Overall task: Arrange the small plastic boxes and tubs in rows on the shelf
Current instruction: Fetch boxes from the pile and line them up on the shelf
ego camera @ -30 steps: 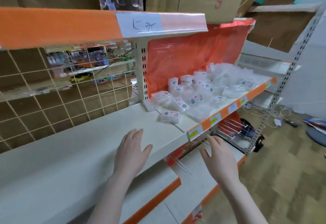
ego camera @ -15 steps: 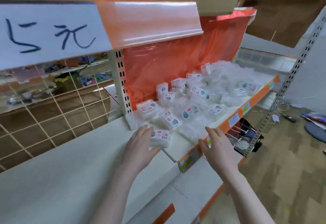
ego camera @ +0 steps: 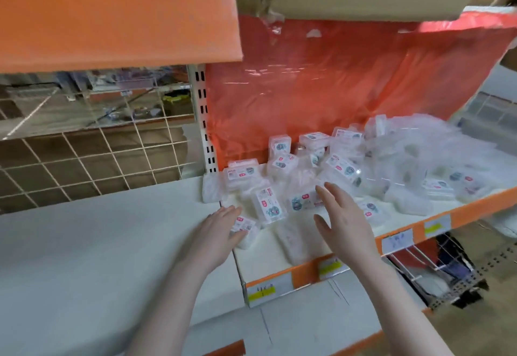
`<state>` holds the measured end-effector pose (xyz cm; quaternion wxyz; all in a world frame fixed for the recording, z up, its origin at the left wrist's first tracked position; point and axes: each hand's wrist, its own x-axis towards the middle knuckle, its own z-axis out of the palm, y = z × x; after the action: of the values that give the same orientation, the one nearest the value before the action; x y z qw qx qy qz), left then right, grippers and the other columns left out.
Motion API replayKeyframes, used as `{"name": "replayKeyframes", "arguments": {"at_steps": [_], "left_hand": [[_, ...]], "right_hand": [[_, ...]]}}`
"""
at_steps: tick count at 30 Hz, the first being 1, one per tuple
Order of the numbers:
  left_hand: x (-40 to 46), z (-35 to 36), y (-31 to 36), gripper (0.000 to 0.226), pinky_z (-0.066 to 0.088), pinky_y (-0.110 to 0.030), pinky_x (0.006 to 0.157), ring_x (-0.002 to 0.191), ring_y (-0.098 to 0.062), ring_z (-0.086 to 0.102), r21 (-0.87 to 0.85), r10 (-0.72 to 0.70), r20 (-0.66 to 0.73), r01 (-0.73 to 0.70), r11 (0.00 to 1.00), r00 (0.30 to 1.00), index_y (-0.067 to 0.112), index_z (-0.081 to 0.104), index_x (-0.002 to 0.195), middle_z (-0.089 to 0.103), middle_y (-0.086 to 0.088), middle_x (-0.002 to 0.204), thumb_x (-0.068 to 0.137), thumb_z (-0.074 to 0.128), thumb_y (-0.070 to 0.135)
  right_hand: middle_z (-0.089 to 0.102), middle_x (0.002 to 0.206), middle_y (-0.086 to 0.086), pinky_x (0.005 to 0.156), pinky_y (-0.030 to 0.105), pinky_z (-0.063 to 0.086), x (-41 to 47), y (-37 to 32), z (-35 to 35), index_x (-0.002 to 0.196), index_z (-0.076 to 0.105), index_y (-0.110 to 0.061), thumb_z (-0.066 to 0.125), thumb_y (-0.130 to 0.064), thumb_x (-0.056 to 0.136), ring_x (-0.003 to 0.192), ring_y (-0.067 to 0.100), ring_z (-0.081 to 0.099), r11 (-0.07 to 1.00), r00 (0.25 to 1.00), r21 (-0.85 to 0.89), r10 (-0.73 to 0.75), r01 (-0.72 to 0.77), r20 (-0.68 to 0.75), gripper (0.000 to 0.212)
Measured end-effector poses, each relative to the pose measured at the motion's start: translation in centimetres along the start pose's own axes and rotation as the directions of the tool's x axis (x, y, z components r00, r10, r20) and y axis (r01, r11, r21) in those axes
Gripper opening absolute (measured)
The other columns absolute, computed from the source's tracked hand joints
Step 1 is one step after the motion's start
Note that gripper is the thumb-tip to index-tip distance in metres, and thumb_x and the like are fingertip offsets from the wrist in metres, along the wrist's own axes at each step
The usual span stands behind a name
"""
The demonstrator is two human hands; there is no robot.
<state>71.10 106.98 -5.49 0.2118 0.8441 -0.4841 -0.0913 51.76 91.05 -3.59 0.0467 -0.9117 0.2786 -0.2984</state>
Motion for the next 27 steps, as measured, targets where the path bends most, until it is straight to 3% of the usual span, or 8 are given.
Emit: {"name": "replayKeyframes", "arguments": {"at_steps": [4,10,18,23,27], "left_hand": [[-0.5,0.5,1.0,0.052,0.011,-0.017,0.107,0.143,-0.01,0.017,0.021,-0.07,-0.013,0.07,0.997,0.997,0.023,0.031,0.147,0.023,0.005,0.155,0.098,0.043,0.036],[-1.5,0.3,2.3,0.062,0.008,-0.018,0.11,0.143,-0.01,0.012,0.046,-0.144,0.023,0.143,0.989,0.989,0.022,0.025,0.149,0.015,0.004,0.158,0.095,0.046,0.045],[-1.8,-1.4,1.7,0.078,0.012,-0.017,0.109,0.142,-0.006,0.013,0.08,-0.127,0.076,0.121,0.989,0.989,0.026,0.025,0.148,0.016,0.01,0.156,0.083,0.064,0.046],[-1.3,-1.4,1.0,0.076,0.01,-0.012,0.108,0.142,0.0,0.01,0.057,-0.07,0.098,0.065,0.996,0.993,0.03,0.029,0.147,0.019,0.015,0.155,0.081,0.068,0.04],[-0.6,-0.9,0.8,0.069,0.015,-0.014,0.106,0.139,-0.003,0.022,0.075,-0.072,0.066,0.067,0.995,0.995,0.03,0.035,0.144,0.029,0.014,0.152,0.083,0.064,0.043]], "right_hand": [[0.06,0.114,0.029,0.081,0.052,0.051,1.2,2.0,0.8,0.111,0.061,0.009,0.08,0.012,0.05,0.104,0.045,0.06,0.989,0.989,-0.004,-0.145,0.145,0.025,0.064],[0.06,0.116,0.028,0.082,0.051,0.051,2.1,3.4,1.6,0.111,0.063,0.008,0.08,0.017,0.039,0.105,0.045,0.06,0.971,0.971,-0.023,-0.237,0.238,0.032,0.074],[0.065,0.114,0.02,0.084,0.048,0.051,4.0,3.4,1.6,0.109,0.066,0.005,0.087,0.009,0.034,0.106,0.038,0.062,0.93,0.933,-0.085,-0.352,0.357,0.075,0.078],[0.066,0.112,0.018,0.084,0.045,0.051,4.6,3.3,1.3,0.11,0.067,0.002,0.093,-0.003,0.032,0.103,0.034,0.064,0.914,0.915,-0.096,-0.38,0.394,0.136,0.082],[0.068,0.107,0.017,0.08,0.043,0.054,4.8,2.8,1.3,0.106,0.069,0.002,0.094,-0.009,0.029,0.098,0.031,0.067,0.906,0.906,-0.101,-0.393,0.411,0.159,0.082]]}}
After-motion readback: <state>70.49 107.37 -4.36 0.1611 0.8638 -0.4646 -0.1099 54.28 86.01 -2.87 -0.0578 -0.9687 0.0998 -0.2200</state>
